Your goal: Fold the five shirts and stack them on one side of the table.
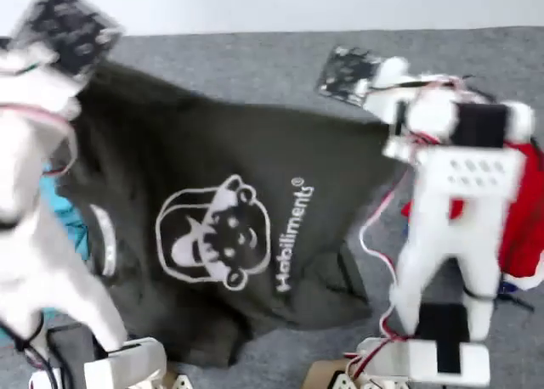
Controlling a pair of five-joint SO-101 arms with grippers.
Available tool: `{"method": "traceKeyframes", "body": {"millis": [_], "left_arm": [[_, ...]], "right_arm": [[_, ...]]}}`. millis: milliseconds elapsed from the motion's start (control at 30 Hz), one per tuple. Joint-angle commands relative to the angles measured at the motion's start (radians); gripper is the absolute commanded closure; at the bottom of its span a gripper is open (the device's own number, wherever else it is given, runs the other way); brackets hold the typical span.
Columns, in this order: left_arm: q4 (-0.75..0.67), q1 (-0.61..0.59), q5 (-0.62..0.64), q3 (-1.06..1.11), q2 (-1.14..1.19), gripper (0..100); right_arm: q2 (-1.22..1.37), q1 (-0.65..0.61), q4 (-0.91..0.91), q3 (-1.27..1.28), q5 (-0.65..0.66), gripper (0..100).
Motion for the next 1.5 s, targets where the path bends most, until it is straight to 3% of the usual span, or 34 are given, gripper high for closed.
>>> {"method": "traceKeyframes", "body": {"millis": [0, 100, 233, 533, 667, 867, 1133, 1467], "left_arm": [[-0.239, 0.040, -0.025, 0.366, 0.015, 99], [-0.419, 0.046, -0.025, 0.509, 0.097, 99], [-0.511, 0.046, -0.021, 0.489, 0.278, 99], [-0.572, 0.046, 0.075, 0.119, 0.710, 99], [-0.560, 0.051, 0.078, -0.120, 0.888, 99], [-0.442, 0.057, 0.078, -0.435, 1.073, 99], [-0.436, 0.034, 0.080, -0.780, 1.226, 100], [-0.517, 0.000, 0.242, -0.881, 1.243, 100]], "right_arm": [[0.107, -0.007, -0.208, 0.044, 0.008, 98.7], [0.225, -0.005, -0.357, 0.040, 0.008, 98.7], [0.352, -0.005, -0.532, -0.025, 0.008, 98.7], [0.673, -0.007, -0.880, -0.402, 0.015, 98.7], [0.845, -0.021, -0.981, -0.612, 0.097, 98.7], [1.086, -0.028, -1.004, -0.872, 0.166, 98.7], [1.302, 0.004, -1.007, -1.168, 0.186, 98.7], [1.403, 0.093, -1.084, -1.281, 0.189, 98.7]]}}
